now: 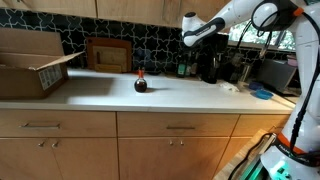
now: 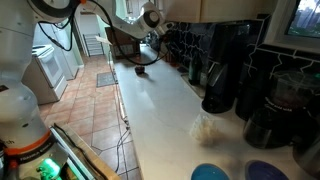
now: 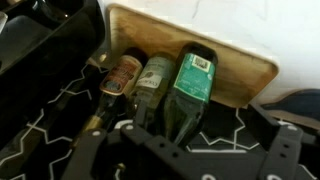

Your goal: Put the green bottle on the wooden board

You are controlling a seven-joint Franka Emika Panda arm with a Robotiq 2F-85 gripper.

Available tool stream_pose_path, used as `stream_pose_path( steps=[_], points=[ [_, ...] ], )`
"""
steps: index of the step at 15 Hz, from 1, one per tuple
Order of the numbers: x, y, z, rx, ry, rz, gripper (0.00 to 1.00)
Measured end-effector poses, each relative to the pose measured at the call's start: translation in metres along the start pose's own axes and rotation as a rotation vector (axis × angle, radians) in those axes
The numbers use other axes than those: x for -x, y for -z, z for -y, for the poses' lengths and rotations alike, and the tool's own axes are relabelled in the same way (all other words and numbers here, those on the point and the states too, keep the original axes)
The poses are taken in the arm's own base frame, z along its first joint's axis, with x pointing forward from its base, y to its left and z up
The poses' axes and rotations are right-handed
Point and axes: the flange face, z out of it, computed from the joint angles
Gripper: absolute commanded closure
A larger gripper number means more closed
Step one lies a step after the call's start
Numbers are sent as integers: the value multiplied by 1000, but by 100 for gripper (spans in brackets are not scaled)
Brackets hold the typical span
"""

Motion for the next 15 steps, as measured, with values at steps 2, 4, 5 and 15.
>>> stream_pose_path(
  steps=[2, 4, 5, 15],
  points=[
    [5, 10, 0, -51, 57, 76, 0],
    [10, 18, -2, -107, 108, 145, 0],
    [13, 22, -2, -136, 133, 182, 0],
    [79, 84, 25, -312, 374, 661, 0]
  ],
)
